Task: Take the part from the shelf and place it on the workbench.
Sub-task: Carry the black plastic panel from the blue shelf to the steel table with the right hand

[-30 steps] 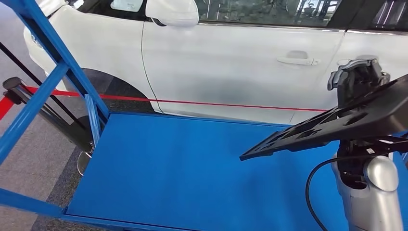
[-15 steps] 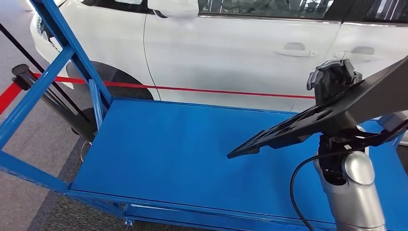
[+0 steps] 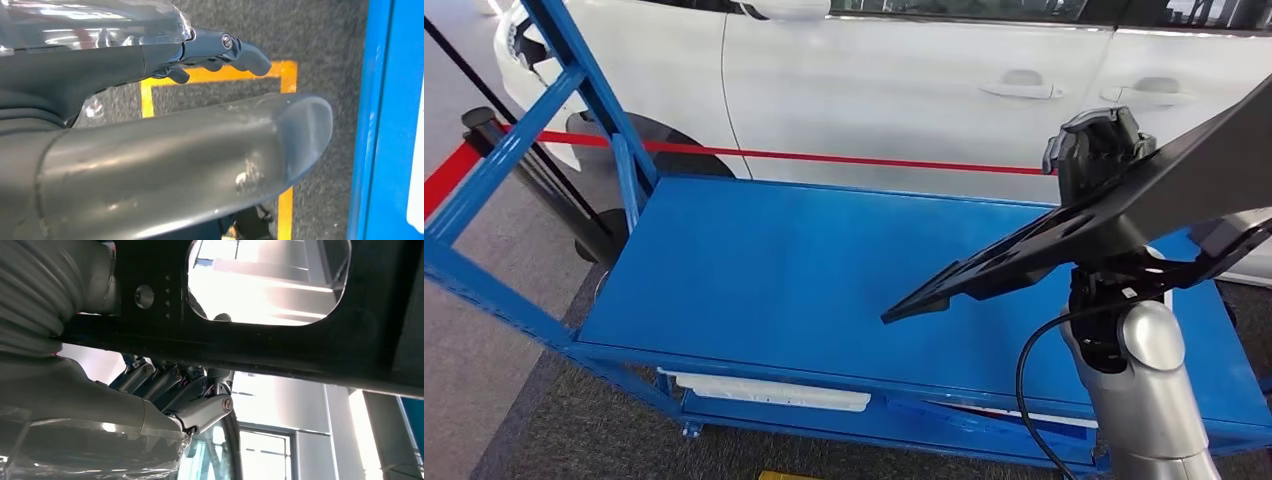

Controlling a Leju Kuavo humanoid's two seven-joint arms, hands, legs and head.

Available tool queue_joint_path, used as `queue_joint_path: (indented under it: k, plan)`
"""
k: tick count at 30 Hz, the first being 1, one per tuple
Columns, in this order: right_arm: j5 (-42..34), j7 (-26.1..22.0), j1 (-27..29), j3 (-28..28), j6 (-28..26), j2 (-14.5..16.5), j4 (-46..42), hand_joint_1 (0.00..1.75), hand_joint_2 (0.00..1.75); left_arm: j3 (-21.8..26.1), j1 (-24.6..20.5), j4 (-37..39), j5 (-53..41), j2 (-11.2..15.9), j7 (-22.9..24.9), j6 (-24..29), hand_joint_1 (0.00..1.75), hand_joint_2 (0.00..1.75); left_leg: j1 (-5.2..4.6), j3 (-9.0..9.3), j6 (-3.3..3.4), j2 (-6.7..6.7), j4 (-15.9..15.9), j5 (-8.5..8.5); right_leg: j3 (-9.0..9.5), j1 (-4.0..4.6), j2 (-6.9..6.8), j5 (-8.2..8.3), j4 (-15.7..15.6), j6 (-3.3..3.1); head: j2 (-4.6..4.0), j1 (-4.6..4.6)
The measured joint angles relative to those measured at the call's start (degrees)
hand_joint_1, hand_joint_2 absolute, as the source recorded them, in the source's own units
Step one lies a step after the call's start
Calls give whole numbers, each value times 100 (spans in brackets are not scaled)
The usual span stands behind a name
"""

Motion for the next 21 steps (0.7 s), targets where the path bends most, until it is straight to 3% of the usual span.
queue_joint_path:
  k: [2, 3, 4, 6, 7, 8, 9, 11, 13, 14, 16, 17, 18, 21]
  plan:
    - [-10, -18, -3, 14, -14, -3, -1, 175, 175, -3, 2, 1, -14, -3, 13, -9, 0, 0, 16, -49, 34, 20, -94, 164, -29, -2, 12, 35, -31, 73, 0, -18]
    - [-16, -26, -3, 19, -23, -6, -2, 175, 175, -5, 4, 1, -23, -4, 20, -12, 0, 0, 30, -94, 68, 40, -140, 262, -78, 6, 25, -106, 55, 98, 0, -11]
    - [-22, -33, -1, 20, -38, -9, -3, 175, 175, -7, 6, 1, -30, -6, 23, -14, 0, 0, 47, -155, 98, 59, -179, 358, -149, 13, 38, -349, 239, 117, -1, 0]
    - [-34, -42, 17, 22, -63, -13, -4, 175, 175, -10, 4, 0, -47, -7, 27, -18, 0, 0, 41, -347, 132, 80, -166, 505, -309, 4, 47, -937, 906, 141, -1, 8]
    - [-39, -46, 33, 23, -72, -13, -4, 175, 175, -12, 3, 0, -53, -7, 27, -21, 0, 0, 40, -455, 127, 84, -146, 570, -353, 0, 47, -1069, 1242, 155, -1, 8]
    - [-41, -51, 47, 24, -74, -13, -4, 175, 175, -15, 2, 0, -59, -7, 27, -25, 0, 0, 41, -566, 119, 88, -117, 633, -343, -8, 46, -1060, 1478, 169, 0, 8]
    - [-43, -56, 56, 24, -74, -13, -4, 175, 175, -19, 3, 0, -62, -7, 28, -27, 0, 0, 42, -677, 107, 92, -81, 689, -255, -19, 45, -927, 1543, 181, 0, 9]
    - [-51, -66, 59, 24, -74, -13, -9, 175, 175, -32, 2, 0, -65, -9, 31, -32, 0, 0, 48, -881, 69, 97, 18, 778, 201, -48, 40, -656, 1126, 192, 0, 9]
    - [-66, -80, 57, 24, -74, -13, -31, 175, 175, -45, -3, 0, -70, -11, 33, -34, 0, 0, 37, -1035, 13, 92, 131, 841, 778, -40, 41, -759, 347, 164, -1, 10]
    - [-79, -89, 59, 22, -74, -13, -45, 175, 175, -50, -6, 0, -74, -11, 34, -34, 0, 0, 31, -1080, -18, 90, 164, 879, 947, -25, 43, -859, 74, 132, -1, 14]
    - [-101, -105, 79, 21, -74, -13, -61, 175, 175, -55, 2, 0, -89, -11, 37, -37, 0, 0, 30, -1131, -88, 83, 167, 973, 968, 0, 41, -890, -86, 41, -1, 15]
    - [-109, -110, 92, 21, -73, -13, -62, 175, 175, -57, 8, 0, -101, -11, 38, -39, 0, 0, 41, -1165, -124, 77, 183, 954, 919, -3, 32, -830, -91, -5, -1, 19]
    - [-113, -115, 106, 21, -71, -13, -65, 175, 175, -62, 15, 0, -114, -12, 41, -44, 0, 0, 51, -1219, -161, 71, 265, 828, 862, -11, 22, -764, -97, -55, 0, 10]
    - [-116, -126, 149, 21, -62, -13, -80, 175, 175, -86, 23, 0, -144, -13, 43, -58, 0, 0, 88, -1455, -253, 64, 1083, 13, 633, -22, 6, -560, -99, -139, -1, -18]
